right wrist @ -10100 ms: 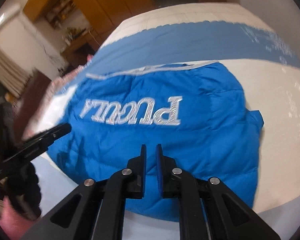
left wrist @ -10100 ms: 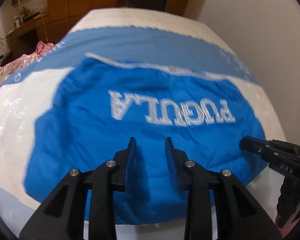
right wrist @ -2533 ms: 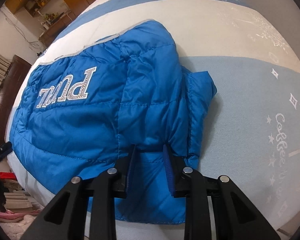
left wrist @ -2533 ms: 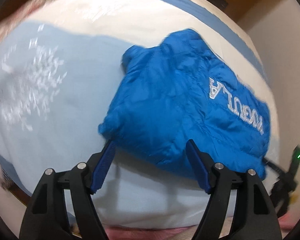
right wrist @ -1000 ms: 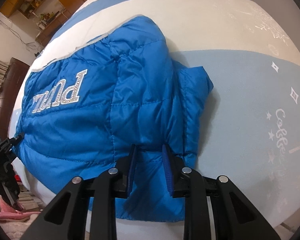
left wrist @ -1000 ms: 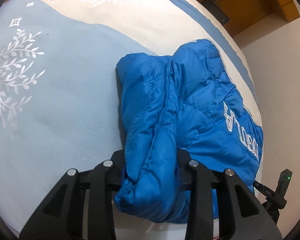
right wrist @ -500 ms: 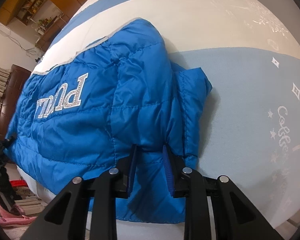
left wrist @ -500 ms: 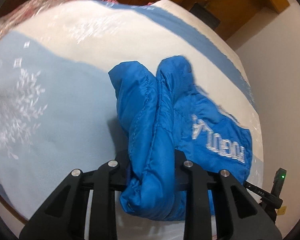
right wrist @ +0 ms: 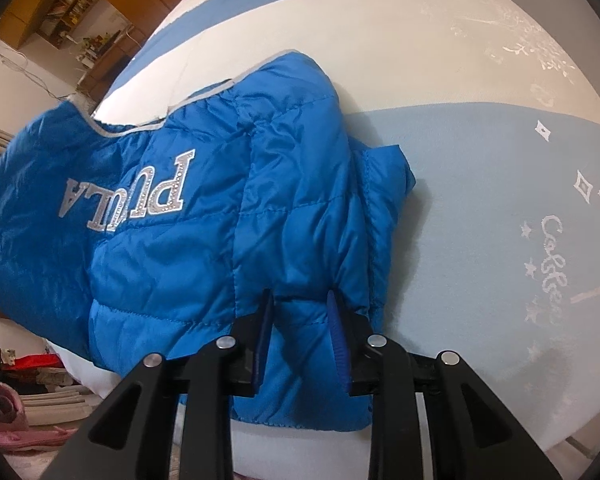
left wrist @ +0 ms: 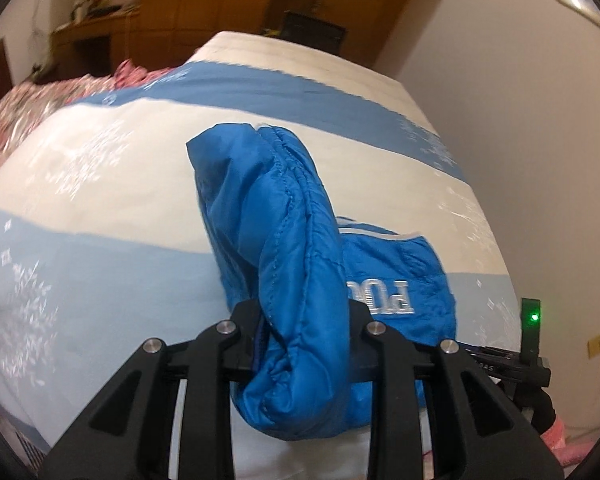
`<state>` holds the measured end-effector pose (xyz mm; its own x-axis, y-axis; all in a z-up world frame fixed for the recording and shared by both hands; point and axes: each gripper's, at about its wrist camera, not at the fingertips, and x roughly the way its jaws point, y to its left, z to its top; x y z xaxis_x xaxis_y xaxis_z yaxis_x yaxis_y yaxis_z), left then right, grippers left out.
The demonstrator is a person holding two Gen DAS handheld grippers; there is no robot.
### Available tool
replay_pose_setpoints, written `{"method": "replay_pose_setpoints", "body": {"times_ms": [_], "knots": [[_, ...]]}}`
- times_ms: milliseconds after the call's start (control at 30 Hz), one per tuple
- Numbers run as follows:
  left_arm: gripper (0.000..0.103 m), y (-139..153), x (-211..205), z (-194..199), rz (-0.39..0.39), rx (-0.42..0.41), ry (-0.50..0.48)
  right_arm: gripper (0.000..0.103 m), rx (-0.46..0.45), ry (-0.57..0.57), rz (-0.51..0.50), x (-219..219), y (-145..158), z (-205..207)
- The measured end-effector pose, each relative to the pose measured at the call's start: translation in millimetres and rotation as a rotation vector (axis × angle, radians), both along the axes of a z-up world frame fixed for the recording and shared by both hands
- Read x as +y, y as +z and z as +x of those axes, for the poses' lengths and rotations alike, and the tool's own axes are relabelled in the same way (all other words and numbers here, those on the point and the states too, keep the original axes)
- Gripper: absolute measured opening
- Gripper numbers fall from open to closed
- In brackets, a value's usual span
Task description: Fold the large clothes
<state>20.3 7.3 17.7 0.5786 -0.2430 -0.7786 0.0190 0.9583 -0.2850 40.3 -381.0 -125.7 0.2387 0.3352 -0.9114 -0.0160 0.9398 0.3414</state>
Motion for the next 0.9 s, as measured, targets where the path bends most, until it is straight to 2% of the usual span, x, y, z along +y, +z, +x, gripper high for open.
{"method": "replay_pose_setpoints", "body": {"times_ms": [267,533,700,900], "knots": [[0.025,-4.6,-54.4,9.1,0.017,-0.003,-0.118,0.028,-0.010,0.022,0.028,0.3,1.6,-7.0],[0.025,-37.3,-99.9,21.4,0.016,0.052,-0.224,0.028,-0.003,0.058,0.055,-4.1,3.2,-3.1],[0.026,-71.2,-125.3,28.5,0.023,0.115,-0.285,0.028,0.004,0.070,0.073,-4.9,2.3,0.1],[0.028,-106.9,-135.1,32.6,0.033,0.160,-0.335,0.028,0.016,0.083,0.075,-12.1,0.1,8.1]]}}
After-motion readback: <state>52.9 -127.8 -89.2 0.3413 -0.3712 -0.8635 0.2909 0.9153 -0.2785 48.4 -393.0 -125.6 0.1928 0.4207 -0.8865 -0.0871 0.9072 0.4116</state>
